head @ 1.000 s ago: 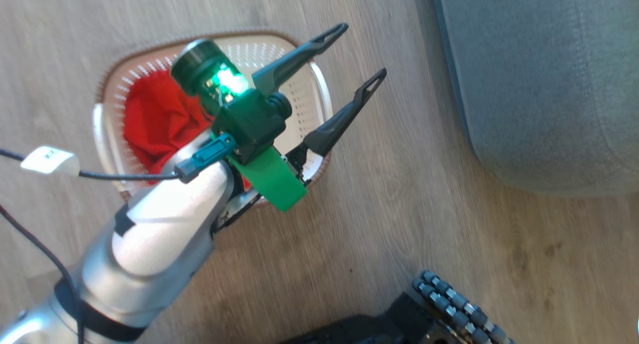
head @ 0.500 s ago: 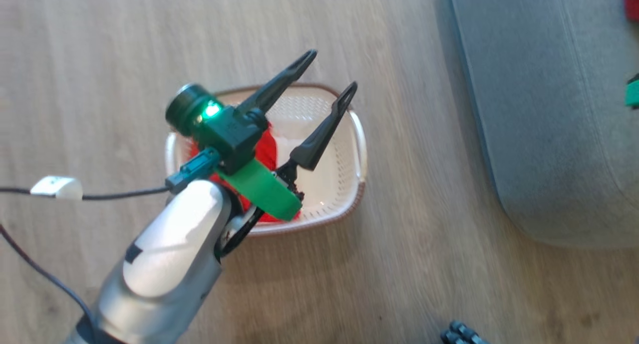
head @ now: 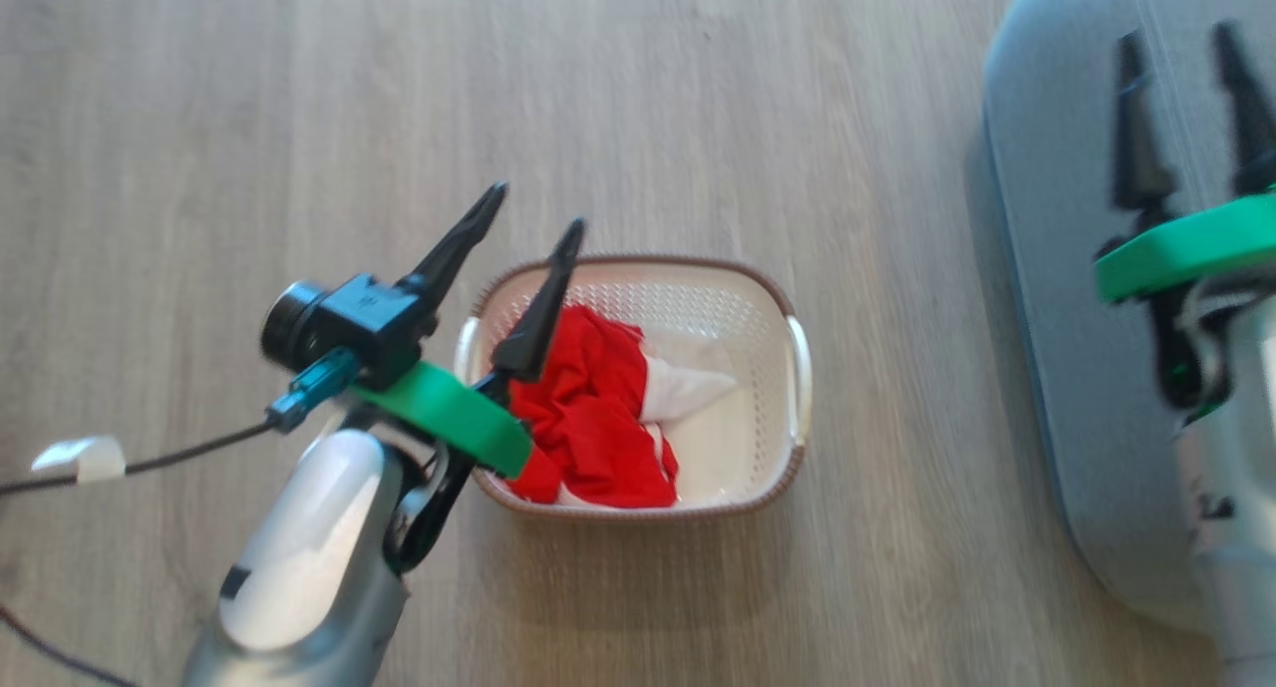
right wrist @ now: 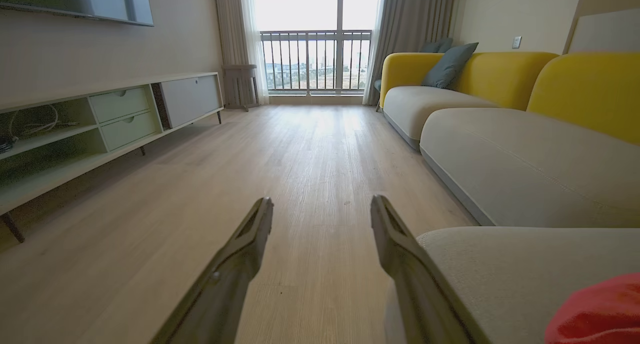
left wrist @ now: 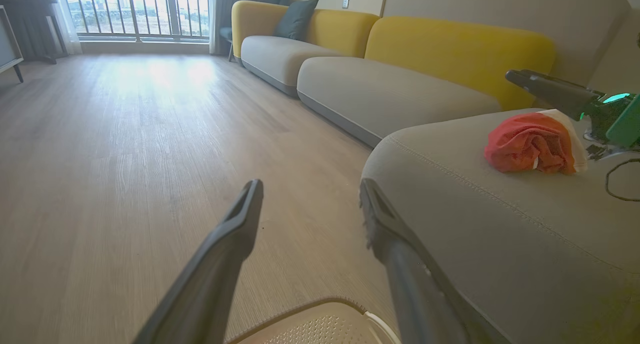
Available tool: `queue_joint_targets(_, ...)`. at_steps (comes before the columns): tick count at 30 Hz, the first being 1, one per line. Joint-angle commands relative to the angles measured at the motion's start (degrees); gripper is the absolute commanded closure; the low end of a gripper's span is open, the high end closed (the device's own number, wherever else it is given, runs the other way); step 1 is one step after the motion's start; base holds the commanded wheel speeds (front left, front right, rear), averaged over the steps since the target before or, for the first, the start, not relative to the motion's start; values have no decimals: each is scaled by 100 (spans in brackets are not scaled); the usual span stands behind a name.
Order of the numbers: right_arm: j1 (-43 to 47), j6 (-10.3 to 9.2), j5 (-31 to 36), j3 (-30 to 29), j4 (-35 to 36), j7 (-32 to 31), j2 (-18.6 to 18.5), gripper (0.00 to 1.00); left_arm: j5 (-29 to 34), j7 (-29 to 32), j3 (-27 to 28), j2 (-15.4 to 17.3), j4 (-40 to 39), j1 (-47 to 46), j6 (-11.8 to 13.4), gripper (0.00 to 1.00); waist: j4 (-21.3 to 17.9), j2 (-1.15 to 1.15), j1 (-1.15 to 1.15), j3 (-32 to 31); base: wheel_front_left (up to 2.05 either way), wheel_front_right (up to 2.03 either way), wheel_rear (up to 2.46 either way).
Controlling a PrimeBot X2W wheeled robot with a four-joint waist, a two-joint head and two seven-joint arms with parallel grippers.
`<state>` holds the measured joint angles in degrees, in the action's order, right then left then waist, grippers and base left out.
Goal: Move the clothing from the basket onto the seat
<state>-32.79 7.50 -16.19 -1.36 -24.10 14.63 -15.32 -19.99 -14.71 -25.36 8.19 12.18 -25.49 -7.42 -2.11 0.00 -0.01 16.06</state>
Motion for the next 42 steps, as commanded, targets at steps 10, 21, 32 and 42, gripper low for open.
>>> queue_joint_targets(10, 584, -1, -178, 838, 287, 37, 401, 0, 430, -29, 1557, -154, 242, 720, -6, 0, 415, 0, 1, -746, 0, 0, 0)
queue_joint_targets(21, 1139, -1, -93, 861, 446, 37, 711, 0, 813, -29, 2760, -371, 275, 1351, 59, 0, 316, 0, 1, -1016, 0, 0, 0)
queue_joint_targets(32, 1669, -1, -2, 664, 487, 37, 905, 0, 960, -29, 3257, -513, 145, 1885, 117, 0, 268, 0, 1, -1278, 0, 0, 0)
queue_joint_targets(42, 1905, -1, 63, 532, 521, 37, 993, 0, 888, -29, 3379, -529, 12, 2130, 198, 0, 245, 0, 1, -1362, 0, 0, 0)
